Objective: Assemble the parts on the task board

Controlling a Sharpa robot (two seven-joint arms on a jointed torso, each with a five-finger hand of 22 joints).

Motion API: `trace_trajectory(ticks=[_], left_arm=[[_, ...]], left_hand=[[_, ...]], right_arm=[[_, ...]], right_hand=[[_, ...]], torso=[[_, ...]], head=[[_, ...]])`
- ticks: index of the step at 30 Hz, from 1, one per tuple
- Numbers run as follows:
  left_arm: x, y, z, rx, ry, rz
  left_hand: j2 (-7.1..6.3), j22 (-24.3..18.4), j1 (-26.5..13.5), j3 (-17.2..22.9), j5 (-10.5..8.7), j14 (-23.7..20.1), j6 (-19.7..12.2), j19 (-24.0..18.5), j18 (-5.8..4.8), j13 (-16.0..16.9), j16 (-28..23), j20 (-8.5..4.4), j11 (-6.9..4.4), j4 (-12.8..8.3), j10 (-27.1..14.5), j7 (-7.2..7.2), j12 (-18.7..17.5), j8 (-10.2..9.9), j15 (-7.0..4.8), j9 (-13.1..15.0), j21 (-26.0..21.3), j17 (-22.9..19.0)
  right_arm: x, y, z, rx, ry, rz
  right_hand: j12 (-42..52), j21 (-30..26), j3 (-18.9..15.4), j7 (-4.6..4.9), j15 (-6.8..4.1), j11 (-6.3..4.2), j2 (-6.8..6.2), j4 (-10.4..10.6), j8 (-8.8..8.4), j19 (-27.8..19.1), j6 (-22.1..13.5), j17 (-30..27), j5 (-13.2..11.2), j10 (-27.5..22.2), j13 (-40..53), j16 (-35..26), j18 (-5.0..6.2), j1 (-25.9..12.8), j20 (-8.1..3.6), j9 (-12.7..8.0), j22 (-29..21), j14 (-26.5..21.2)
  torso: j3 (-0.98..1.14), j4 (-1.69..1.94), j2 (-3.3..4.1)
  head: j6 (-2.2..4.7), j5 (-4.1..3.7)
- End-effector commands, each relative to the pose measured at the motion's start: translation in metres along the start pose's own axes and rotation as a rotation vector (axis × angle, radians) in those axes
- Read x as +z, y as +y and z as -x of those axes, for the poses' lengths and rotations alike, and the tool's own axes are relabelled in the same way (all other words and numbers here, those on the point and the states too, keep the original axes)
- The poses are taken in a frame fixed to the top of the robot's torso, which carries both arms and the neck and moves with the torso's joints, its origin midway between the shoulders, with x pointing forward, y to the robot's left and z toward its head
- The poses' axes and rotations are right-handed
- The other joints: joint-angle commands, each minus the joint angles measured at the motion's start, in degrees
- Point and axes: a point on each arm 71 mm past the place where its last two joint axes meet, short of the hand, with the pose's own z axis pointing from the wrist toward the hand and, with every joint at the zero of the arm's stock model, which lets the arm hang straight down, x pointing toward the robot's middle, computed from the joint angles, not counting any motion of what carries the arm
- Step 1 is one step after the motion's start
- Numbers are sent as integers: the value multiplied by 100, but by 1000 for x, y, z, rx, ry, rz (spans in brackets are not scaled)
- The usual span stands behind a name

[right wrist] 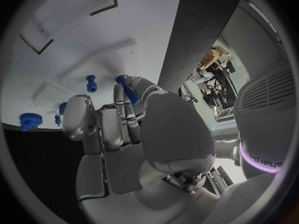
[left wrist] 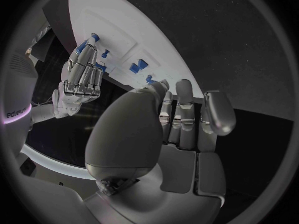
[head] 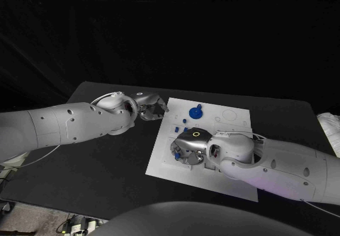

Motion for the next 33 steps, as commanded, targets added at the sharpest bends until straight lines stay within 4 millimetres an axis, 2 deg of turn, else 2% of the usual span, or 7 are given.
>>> trace_trajectory(ticks=[1, 23, 33], left_arm=[[1, -2, -1, -6, 18, -3], [2, 0, -3, -4, 35, 13], [2, 0, -3, -4, 43, 17]], left_hand=[[15, 896, 55, 25, 24, -46, 16, -21, 106, 4, -18, 24, 15, 3, 41, 35, 33, -5, 11, -5, -27, -5], [47, 883, 86, 63, 40, -102, 19, -48, 115, 4, -74, 36, 37, -11, 58, 49, 39, -2, 27, -7, -83, -92], [55, 877, 95, 75, 43, -128, 25, -60, 119, 3, -98, 41, 43, -16, 62, 61, 38, 1, 33, -6, -109, -128]], right_arm=[[0, 0, -2, 6, 18, 1], [0, 2, -3, 43, 17, 12], [0, 0, -5, 29, 37, -12]], right_hand=[[-28, -30, 39, 3, 0, 11, -7, 0, -16, -37, -35, -11, -42, -46, -8, -33, 59, -26, -13, -3, 845, -44], [22, -24, 108, -32, -71, -80, 38, -67, 32, -17, 28, 1, -22, 227, 9, -27, 58, 10, -63, 50, 853, -32], [-104, -136, 117, -27, -62, -60, -15, -80, -34, -83, -81, -94, -99, 177, -43, -75, 77, -37, -72, 41, 821, -85]], torso=[[0, 0, 0], [-1, 4, 0], [3, 4, 0]], head=[[0, -4], [0, -18], [0, -9]])
